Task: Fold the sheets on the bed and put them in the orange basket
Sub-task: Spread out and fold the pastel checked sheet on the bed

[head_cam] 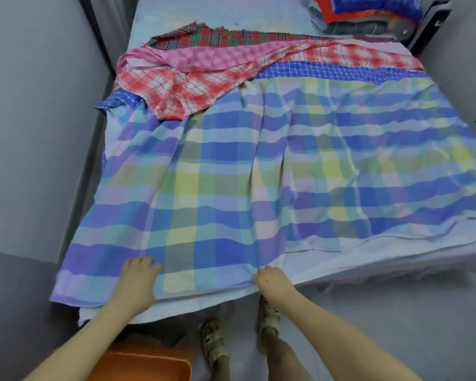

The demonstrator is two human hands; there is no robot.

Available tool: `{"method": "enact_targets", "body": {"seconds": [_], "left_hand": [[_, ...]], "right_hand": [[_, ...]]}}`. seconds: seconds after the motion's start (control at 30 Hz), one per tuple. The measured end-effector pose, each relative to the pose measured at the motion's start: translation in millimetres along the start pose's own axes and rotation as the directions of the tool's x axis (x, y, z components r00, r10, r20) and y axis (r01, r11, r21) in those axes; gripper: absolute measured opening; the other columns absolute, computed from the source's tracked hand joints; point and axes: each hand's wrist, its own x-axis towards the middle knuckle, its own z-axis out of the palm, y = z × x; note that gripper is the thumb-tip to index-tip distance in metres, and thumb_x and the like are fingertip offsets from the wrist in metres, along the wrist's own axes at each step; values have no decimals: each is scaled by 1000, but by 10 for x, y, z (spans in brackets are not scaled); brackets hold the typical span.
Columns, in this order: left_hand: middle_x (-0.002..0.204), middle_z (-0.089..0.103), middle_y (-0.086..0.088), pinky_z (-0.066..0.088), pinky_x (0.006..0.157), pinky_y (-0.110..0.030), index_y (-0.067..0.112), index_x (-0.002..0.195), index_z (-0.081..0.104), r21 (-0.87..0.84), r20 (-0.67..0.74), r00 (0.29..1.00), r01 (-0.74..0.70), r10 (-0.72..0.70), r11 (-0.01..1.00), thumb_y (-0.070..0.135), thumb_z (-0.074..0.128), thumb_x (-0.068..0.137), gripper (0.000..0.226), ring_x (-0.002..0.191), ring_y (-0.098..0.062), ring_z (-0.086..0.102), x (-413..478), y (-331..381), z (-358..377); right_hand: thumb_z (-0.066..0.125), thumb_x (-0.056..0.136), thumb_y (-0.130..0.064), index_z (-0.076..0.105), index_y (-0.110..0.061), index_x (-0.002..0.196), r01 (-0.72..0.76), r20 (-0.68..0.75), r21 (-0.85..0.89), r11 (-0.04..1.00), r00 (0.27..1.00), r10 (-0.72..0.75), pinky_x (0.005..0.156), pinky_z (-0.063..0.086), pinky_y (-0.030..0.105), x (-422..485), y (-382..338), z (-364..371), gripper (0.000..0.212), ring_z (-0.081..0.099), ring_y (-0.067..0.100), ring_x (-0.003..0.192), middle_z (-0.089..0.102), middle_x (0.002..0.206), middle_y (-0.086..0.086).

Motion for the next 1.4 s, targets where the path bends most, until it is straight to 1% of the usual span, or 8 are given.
{"method": "enact_targets", "body": {"seconds": [0.13, 0.27, 0.5, 0.67, 0.8, 1.03, 1.23, 1.4], "left_hand": [[95, 65, -12, 51, 76, -31, 8, 97, 70, -473, 2, 993, -101, 116, 875, 5, 60, 57, 41, 87, -31, 64, 439, 1049, 147], [123, 58, -14, 37, 96, -30, 4, 122, 58, -619, 184, 983, 116, 0, 777, 1, 43, 85, 40, 115, -30, 52, 820, 1683, 414], [116, 58, -24, 39, 90, -34, 3, 124, 56, -550, 330, 937, 290, -115, 783, 20, 42, 88, 42, 108, -36, 55, 1089, 1963, 988], [100, 59, -32, 44, 82, -46, -2, 114, 62, -478, 254, 919, 389, -301, 787, 17, 53, 87, 34, 92, -47, 58, 1247, 2192, 1345], [70, 59, -31, 50, 61, -49, -6, 89, 67, -436, 171, 919, 395, -356, 809, 30, 48, 74, 43, 66, -47, 60, 1236, 2385, 1514], [119, 46, -34, 37, 94, -50, -7, 130, 48, -441, 222, 898, 441, -381, 782, 0, 63, 80, 52, 106, -50, 47, 1162, 2417, 1638], [124, 42, -33, 35, 96, -50, -4, 136, 40, -366, 261, 903, 420, -342, 830, -3, 63, 76, 65, 109, -48, 44, 1140, 2425, 1658], [139, 27, -23, 43, 96, -46, 3, 147, 16, -119, 334, 894, 354, -298, 928, 29, 78, 72, 101, 131, -39, 29, 1046, 2540, 1692]], "right_hand": [[90, 25, -24, 64, -17, 50, -39, 71, 101, 994, 997, 32, 41, 38, 18, 160, -33, 317, 37, 56, 15, 46, 57, 54, 0], [49, 88, -4, 60, 1, 115, 51, 82, 328, 943, 993, -82, 85, 38, 39, 105, 184, 552, 29, 51, 36, 106, 56, 112, 23], [53, 82, -14, 69, -4, 100, -93, -220, 826, 556, 855, 469, 82, 41, 18, -145, 1194, 1055, 26, 65, 25, 92, 70, 100, 10], [77, 49, 3, 64, -3, 73, -356, -303, 444, 822, 804, 512, 48, 47, 31, 1, 2214, 1681, 28, 58, 33, 55, 61, 65, 15], [38, 63, -7, 61, -8, 66, -286, -384, 179, 941, 861, 334, 46, 42, 32, 195, 2644, 1968, 23, 52, 29, 48, 54, 58, 10], [66, 53, 7, 54, -11, 71, 142, -347, 153, 978, 934, -81, 47, 25, 26, -355, 3252, 2186, 28, 50, 27, 50, 48, 61, 6], [29, 57, -10, 68, -15, 66, 17, -304, -8, 1000, 952, -19, 38, 40, 26, -1340, 3870, 2692, 41, 54, 25, 41, 54, 53, 8], [49, 47, -2, 68, -9, 63, -170, -334, 18, 985, 928, 166, 35, 39, 34, -1271, 3699, 2933, 25, 49, 32, 36, 50, 48, 11]]}}
